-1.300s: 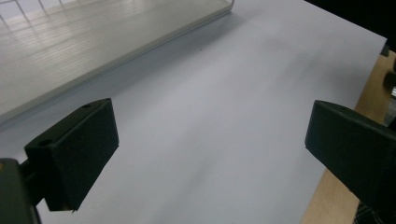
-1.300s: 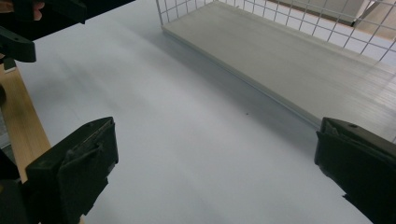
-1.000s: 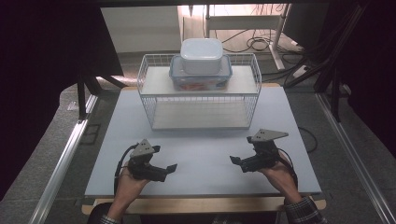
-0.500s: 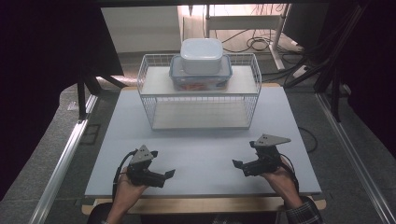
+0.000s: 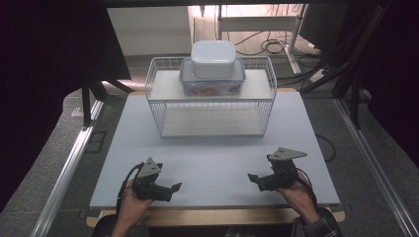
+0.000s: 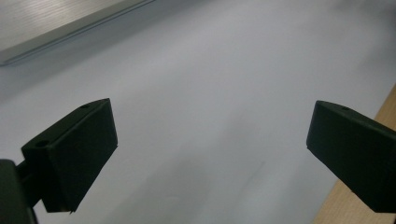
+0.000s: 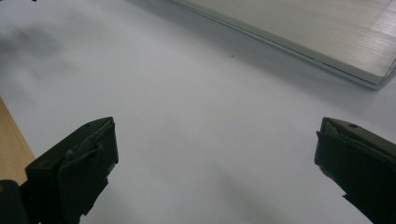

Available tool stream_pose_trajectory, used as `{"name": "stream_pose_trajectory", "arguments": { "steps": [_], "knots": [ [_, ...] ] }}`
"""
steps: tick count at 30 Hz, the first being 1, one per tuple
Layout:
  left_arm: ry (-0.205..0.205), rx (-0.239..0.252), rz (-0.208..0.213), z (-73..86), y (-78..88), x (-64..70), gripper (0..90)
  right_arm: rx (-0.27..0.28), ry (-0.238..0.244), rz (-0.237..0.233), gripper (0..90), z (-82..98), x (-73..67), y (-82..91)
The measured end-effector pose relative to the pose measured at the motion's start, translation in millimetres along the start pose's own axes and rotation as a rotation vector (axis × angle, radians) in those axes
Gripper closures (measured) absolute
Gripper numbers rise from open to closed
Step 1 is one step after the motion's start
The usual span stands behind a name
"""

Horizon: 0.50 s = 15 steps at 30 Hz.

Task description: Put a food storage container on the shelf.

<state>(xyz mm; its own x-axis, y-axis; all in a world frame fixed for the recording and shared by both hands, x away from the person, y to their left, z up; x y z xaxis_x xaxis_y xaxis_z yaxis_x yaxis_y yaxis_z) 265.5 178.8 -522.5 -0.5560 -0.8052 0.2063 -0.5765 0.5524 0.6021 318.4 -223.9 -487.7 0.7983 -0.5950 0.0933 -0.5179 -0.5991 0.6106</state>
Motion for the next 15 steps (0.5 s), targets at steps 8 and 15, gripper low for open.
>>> {"name": "stream_pose_trajectory", "arguments": {
  "steps": [8, 15],
  "knots": [
    [-0.013, -0.024, -0.030, 6.1, -4.8, -0.8, 1.7, -0.025, 0.010, 0.009, 0.0, 7.7, -1.5, -2.5],
    [-0.027, -0.059, -0.058, 10.9, -10.8, -1.3, 1.7, -0.050, 0.013, 0.016, 0.0, 13.9, -1.2, -6.0]
  ]
}}
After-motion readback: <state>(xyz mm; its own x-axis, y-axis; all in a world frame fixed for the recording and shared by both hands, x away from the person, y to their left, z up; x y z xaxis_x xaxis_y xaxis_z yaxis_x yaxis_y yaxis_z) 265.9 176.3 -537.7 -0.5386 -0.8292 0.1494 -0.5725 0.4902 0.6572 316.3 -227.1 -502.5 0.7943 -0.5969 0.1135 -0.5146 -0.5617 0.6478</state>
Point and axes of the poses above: each handheld gripper's, and its own axes: y roughly backward along the jaws, z roughly out of its underside, x roughly to its right, the point moved 1 cm from there along -y, roughly forward along the jaws, and after that the axes turned 10 degrees about y, right-handed, at the moved point
